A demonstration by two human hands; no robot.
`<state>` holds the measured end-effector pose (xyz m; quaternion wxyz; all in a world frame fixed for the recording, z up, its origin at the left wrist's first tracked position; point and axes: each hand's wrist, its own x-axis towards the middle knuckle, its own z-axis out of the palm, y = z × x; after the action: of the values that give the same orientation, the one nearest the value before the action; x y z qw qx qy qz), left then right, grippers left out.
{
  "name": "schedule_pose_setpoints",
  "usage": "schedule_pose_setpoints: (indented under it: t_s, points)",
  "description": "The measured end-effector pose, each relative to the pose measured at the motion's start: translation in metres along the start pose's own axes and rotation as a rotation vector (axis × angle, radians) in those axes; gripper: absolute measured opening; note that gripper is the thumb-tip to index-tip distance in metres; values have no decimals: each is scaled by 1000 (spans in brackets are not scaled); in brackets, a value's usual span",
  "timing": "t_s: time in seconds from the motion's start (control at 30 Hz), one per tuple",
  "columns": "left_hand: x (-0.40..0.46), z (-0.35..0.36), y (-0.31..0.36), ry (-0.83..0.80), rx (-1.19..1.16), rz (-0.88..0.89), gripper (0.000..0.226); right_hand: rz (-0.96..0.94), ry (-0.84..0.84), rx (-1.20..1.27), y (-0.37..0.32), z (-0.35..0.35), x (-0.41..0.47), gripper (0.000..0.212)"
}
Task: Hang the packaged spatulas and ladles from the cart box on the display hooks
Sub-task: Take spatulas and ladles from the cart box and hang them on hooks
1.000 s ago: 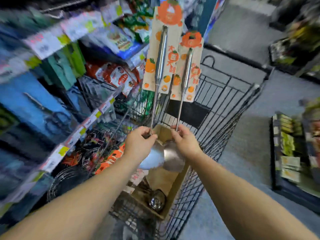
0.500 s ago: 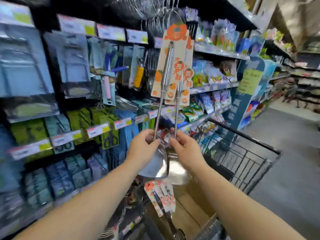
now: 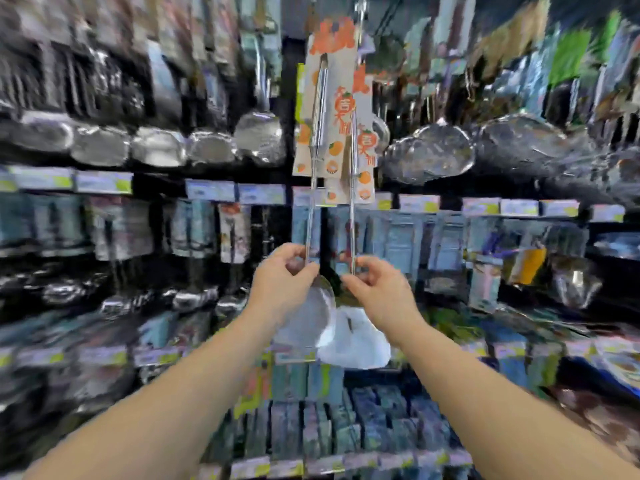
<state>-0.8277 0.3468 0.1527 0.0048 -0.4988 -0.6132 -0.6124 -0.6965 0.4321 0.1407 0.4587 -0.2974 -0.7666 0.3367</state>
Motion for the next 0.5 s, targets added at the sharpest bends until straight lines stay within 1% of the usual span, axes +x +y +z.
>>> schedule_pose_setpoints:
  t_s: [0.07, 0.1, 0.2, 0.27, 0.3, 0.4, 0.47, 0.5]
  points:
    - [7, -73, -21, 68, 60, 3, 12, -59, -46, 71, -38, 70, 6, 14]
    - [11, -108, -32, 98, 86, -7, 12, -82, -67, 94, -56, 104, 9, 13]
    - [20, -208, -59, 174, 119, -49, 15, -139, -140, 104, -113, 198, 13, 18]
    - [25, -263, -72, 217, 152, -45, 10, -163, -177, 129, -146, 249, 16, 18]
    - [28, -287, -76, 235, 174, -41, 7, -177, -192, 149, -161, 270, 18, 17]
    - [40, -341, -86, 273, 214, -40, 16, -198, -235, 204, -200, 320, 28, 13]
    - [50, -367, -96, 305, 221, -52, 13, -215, -242, 233, -219, 345, 39, 12]
    - [55, -378, -101, 318, 214, -54, 11, -222, -247, 239, -228, 355, 46, 15]
